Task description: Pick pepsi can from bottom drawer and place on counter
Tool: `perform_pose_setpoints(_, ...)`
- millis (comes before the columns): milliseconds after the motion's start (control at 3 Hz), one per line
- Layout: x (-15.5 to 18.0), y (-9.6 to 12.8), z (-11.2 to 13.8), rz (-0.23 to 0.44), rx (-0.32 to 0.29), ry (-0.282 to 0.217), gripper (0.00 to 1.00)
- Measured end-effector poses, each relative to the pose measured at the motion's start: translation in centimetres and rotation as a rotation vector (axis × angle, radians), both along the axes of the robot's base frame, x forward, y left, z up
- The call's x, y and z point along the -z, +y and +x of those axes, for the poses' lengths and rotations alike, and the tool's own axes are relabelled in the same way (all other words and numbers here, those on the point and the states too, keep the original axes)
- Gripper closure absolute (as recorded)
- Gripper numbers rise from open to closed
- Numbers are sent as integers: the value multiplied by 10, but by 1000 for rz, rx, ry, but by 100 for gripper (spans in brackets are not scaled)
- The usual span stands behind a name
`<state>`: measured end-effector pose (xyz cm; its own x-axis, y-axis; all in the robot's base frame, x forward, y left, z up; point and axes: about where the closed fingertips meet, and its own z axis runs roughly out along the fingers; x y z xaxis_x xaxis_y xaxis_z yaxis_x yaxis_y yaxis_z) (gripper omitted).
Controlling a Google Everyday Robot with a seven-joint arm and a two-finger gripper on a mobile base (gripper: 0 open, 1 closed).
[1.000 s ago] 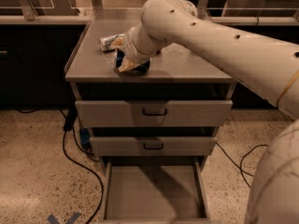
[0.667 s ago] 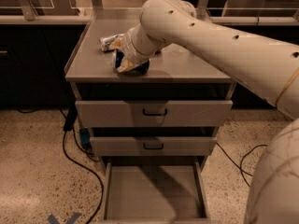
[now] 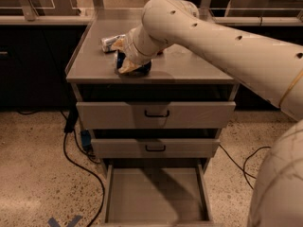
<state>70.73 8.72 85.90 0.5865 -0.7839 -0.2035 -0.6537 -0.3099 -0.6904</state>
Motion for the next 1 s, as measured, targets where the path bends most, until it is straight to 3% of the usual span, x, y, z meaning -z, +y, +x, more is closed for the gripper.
perform_pose_setpoints(667, 0, 0, 0, 0, 0, 0, 11)
perform_pose_setpoints(1000, 0, 0, 0, 0, 0, 0, 0)
